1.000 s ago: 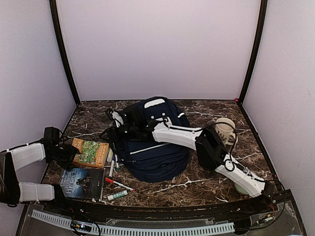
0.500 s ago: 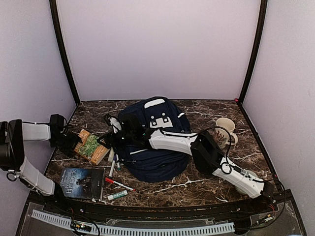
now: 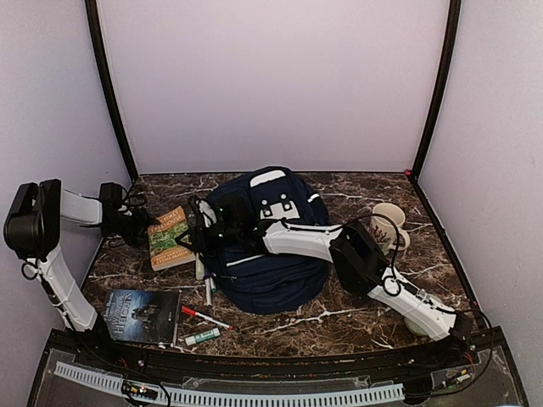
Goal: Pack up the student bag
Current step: Move the book to the center of the board, then pick up the book at the center of the board.
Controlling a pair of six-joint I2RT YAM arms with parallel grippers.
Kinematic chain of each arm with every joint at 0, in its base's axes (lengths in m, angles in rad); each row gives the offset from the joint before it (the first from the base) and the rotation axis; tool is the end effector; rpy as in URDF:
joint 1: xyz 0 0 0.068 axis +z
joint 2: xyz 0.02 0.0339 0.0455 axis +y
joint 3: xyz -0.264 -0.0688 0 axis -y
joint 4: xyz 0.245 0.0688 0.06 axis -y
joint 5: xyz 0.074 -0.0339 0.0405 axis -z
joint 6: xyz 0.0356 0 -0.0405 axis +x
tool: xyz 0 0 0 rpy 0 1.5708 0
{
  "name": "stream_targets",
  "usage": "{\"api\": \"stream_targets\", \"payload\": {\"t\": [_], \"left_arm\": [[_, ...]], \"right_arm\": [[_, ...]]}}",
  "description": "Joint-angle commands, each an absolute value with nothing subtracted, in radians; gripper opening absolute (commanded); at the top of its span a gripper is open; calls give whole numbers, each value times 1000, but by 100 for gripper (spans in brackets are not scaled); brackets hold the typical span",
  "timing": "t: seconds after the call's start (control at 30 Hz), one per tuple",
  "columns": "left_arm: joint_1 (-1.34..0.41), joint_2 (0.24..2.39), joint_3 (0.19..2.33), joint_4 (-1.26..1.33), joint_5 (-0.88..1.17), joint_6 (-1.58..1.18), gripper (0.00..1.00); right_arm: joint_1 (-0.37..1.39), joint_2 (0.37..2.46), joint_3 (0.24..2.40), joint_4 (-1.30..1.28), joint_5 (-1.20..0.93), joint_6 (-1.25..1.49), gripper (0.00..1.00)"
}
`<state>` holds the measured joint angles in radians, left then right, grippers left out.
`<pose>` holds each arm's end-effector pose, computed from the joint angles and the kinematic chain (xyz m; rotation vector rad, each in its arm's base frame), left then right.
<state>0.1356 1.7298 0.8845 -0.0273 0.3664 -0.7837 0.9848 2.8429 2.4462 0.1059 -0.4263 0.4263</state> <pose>0.3368 0.0331 0.1485 -0.9569 2.3127 -0.7280 0.3325 0.5275 0.1214 -0.8809 1.8760 1.3250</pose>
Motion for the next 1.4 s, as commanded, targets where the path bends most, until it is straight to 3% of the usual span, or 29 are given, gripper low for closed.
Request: {"api": "stream_targets", "payload": {"t": [0.0, 0.2, 0.47, 0.7, 0.83, 1.07, 1.37], "left_arm": [[68, 1808, 890, 7, 517, -786, 67], [23, 1811, 929, 12, 564, -784, 62], [8, 1784, 1014, -326, 477, -655, 61], [9, 1720, 985, -436, 336, -613, 62], [8, 1695, 959, -446, 322, -619, 63], [9, 1739, 891, -320, 488, -616, 63], [1, 1778, 878, -155, 682, -681, 62]], "right_arm": [[950, 2865, 2392, 36, -428, 463, 64], [938, 2879, 2378, 7, -441, 478, 61], [915, 2837, 2340, -85, -393, 471, 56], [905, 2816, 2327, -177, -368, 495, 47], [905, 2845, 2335, -267, -434, 520, 36], [906, 2860, 2263, -246, -491, 587, 32], [923, 2903, 2236, -224, -490, 655, 16]]}}
